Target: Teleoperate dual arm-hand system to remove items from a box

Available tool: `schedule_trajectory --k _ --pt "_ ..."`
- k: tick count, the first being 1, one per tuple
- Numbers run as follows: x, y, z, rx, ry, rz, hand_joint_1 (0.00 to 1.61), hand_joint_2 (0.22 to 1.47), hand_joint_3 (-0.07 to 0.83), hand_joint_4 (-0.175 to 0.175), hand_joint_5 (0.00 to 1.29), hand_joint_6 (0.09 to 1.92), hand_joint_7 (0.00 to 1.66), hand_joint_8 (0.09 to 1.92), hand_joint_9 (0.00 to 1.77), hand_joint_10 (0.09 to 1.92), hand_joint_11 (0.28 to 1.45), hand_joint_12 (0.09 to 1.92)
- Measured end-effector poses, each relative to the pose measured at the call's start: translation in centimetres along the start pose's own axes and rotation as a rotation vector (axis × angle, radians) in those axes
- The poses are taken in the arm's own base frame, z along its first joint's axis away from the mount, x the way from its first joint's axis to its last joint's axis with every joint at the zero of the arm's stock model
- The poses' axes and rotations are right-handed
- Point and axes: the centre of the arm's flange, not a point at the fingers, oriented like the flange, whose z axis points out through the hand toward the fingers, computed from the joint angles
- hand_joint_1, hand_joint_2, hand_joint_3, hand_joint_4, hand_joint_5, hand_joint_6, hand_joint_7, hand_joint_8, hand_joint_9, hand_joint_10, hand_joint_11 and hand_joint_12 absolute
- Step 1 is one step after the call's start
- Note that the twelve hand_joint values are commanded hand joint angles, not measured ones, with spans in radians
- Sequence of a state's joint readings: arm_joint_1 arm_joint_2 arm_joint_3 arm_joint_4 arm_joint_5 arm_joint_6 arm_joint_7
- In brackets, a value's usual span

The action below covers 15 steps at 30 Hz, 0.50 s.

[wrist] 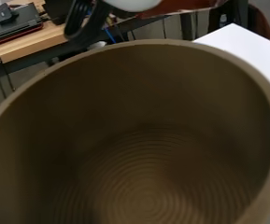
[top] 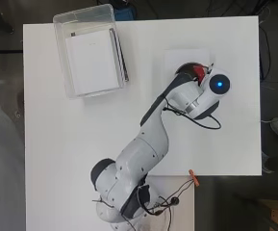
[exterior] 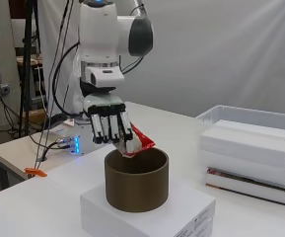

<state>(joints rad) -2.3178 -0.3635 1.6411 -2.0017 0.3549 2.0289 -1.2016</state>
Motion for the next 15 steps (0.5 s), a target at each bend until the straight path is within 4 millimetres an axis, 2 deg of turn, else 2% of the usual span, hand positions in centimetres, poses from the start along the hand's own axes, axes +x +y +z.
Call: schedule_trajectory --k 1,2,3,4,5,6,7,8,10,13,15 --pt "0.9 -0.4 -0.2 0.006 -0.003 -0.021 0.5 1.08 -0.001 -0.001 0.58 0.13 0.91 1.67 1.07 1.74 0.67 1.57" --pt "1.9 -0.9 -0.4 0.012 -0.007 -0.042 0.46 1.08 -0.001 0.016 0.55 0.09 0.82 1.59 0.96 1.6 0.6 1.38" --pt "3.1 -1.5 -0.6 0.024 -0.012 -0.064 0.43 1.07 -0.001 0.034 0.54 0.09 0.77 1.4 0.88 1.35 0.58 1.06" --pt "3.5 -1.6 -0.6 0.035 -0.017 -0.07 0.4 1.06 -0.002 0.056 0.53 0.09 0.74 1.05 0.81 0.95 0.56 0.67" --pt "3.6 -1.3 -0.7 0.046 -0.02 -0.064 0.37 1.05 -0.002 0.077 0.53 0.09 0.72 0.66 0.77 0.58 0.55 0.38" --pt "3.3 -0.6 -0.7 0.055 -0.025 -0.052 0.35 1.04 -0.001 0.094 0.53 0.09 0.7 0.37 0.74 0.33 0.54 0.2" --pt "2.6 0.6 -0.7 0.072 -0.032 -0.027 0.33 1.03 -0.002 0.108 0.53 0.09 0.68 0.2 0.73 0.18 0.53 0.1" --pt "2.1 1.3 -0.6 0.083 -0.035 -0.012 0.32 1.03 -0.003 0.118 0.53 0.09 0.67 0.1 0.71 0.1 0.52 0.09" --pt "1.4 2.1 -0.5 0.095 -0.037 0.006 0.31 1.02 -0.004 0.127 0.53 0.09 0.66 0.09 0.7 0.09 0.52 0.09" --pt "2.9 1.6 -1.3 0.098 -0.016 -0.027 0.32 1.02 -0.002 0.126 0.53 0.09 0.66 0.09 0.72 0.09 0.53 0.09" --pt "2.8 1.6 -2.3 0.087 0.012 -0.041 0.32 1.02 -0.002 0.121 0.53 0.09 0.63 0.09 0.71 0.09 0.51 0.09"
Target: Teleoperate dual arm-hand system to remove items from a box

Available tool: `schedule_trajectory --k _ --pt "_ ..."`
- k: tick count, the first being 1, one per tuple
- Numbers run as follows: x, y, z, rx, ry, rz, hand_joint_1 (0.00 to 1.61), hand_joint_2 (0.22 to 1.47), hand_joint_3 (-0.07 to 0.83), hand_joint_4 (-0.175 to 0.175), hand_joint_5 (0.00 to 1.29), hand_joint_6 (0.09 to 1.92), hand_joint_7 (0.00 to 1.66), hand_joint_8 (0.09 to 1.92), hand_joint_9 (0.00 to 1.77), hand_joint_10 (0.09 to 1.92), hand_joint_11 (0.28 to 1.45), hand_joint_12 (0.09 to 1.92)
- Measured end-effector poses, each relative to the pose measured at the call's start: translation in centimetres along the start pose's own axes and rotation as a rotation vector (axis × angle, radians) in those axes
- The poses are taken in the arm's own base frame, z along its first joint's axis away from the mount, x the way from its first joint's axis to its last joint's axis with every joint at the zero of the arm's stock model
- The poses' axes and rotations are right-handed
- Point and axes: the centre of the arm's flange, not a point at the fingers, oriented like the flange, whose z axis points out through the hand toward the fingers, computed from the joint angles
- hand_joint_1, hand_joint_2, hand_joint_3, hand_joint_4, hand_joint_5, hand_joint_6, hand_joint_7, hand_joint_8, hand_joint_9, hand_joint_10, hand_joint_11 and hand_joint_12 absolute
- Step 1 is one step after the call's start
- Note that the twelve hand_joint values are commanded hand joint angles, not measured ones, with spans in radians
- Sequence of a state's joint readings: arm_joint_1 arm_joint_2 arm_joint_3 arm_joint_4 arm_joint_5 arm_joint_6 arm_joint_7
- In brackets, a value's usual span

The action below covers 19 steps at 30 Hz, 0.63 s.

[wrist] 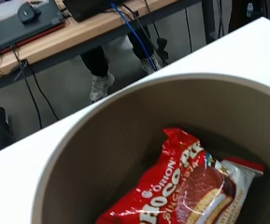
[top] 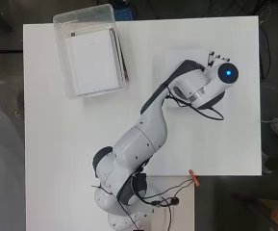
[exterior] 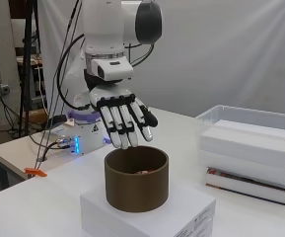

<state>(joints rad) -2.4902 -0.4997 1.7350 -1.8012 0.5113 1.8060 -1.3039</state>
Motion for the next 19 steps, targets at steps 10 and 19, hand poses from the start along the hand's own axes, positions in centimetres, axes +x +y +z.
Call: schedule_trajectory --k 10,19 --pt "-1.2 -5.8 -5.8 -0.05 0.077 -0.079 0.31 1.05 0.008 0.1 0.52 0.09 0.55 0.09 0.66 0.09 0.47 0.09" --pt "-2.1 -7.9 -6.8 -0.027 0.111 -0.114 0.35 1.06 0.005 0.089 0.5 0.09 0.54 0.09 0.62 0.09 0.46 0.09"
